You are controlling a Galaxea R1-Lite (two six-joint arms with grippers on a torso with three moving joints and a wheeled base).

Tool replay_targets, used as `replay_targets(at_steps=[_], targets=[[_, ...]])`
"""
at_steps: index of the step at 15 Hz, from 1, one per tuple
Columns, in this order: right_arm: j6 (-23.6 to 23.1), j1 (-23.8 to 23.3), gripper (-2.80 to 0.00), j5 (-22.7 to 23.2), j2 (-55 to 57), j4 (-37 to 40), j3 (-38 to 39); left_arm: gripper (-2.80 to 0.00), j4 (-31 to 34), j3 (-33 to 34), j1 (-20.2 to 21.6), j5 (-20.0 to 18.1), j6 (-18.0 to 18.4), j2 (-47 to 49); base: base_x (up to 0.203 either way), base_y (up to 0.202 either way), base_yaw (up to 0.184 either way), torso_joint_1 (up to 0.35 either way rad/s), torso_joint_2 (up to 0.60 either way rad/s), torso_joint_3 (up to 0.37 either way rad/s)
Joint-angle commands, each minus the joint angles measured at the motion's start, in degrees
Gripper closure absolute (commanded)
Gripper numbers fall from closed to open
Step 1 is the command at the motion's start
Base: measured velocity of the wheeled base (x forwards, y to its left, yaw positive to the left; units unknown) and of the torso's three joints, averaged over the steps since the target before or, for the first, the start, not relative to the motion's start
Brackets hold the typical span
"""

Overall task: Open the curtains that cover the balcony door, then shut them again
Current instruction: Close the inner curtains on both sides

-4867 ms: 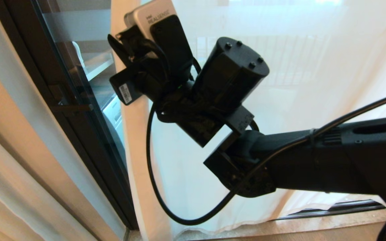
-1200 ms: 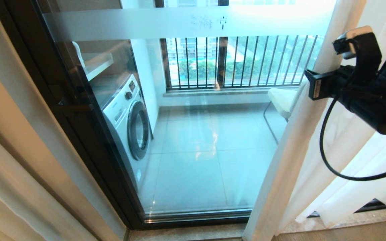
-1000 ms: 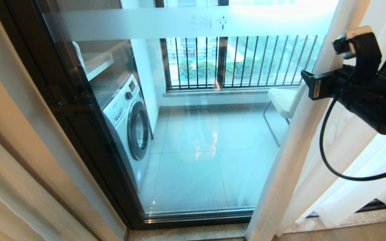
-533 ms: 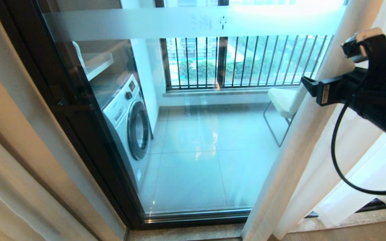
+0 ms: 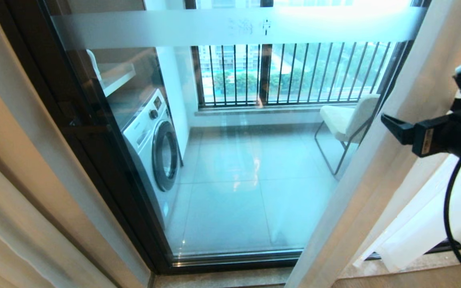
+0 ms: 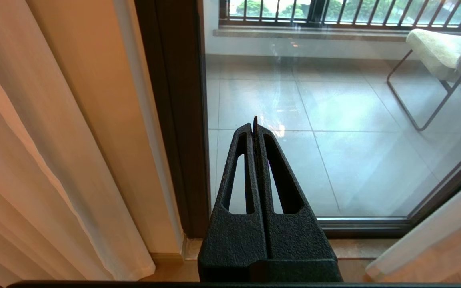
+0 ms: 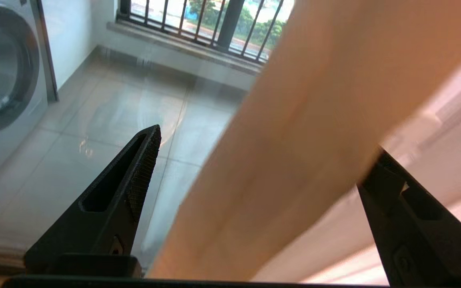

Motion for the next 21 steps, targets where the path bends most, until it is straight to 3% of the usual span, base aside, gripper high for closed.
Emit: replay_targets(at_steps=[1, 10, 11, 18, 21], targets=[[-0.2, 0.2, -2.80, -0.1, -6.1, 0.9, 4.3, 0.00, 0.0, 0.0, 0.0, 0.0, 0.0, 0.0, 0.000, 0.000, 0.000, 0.000, 0.00, 0.000], [-1.1, 0.1, -2.80, -0.2, -19.9, 5.8, 20.5, 0.00, 0.0, 0.0, 0.0, 0.0, 0.0, 0.0, 0.000, 0.000, 0.000, 0.000, 0.00, 0.000], [-1.7, 0.1, 0.00, -0.2, -21.0, 5.8, 21.9, 0.00, 0.0, 0.0, 0.0, 0.0, 0.0, 0.0, 0.000, 0.000, 0.000, 0.000, 0.00, 0.000], [-1.9, -0.2, 0.00, -0.1, -29.2, 10.7, 26.6, 0.00, 0.0, 0.0, -0.1, 0.0, 0.0, 0.0, 0.000, 0.000, 0.000, 0.000, 0.00, 0.000], [-0.6, -4.6, 0.00, 0.1, -31.5, 13.6, 26.7, 0.00, 0.0, 0.0, 0.0, 0.0, 0.0, 0.0, 0.000, 0.000, 0.000, 0.000, 0.00, 0.000]])
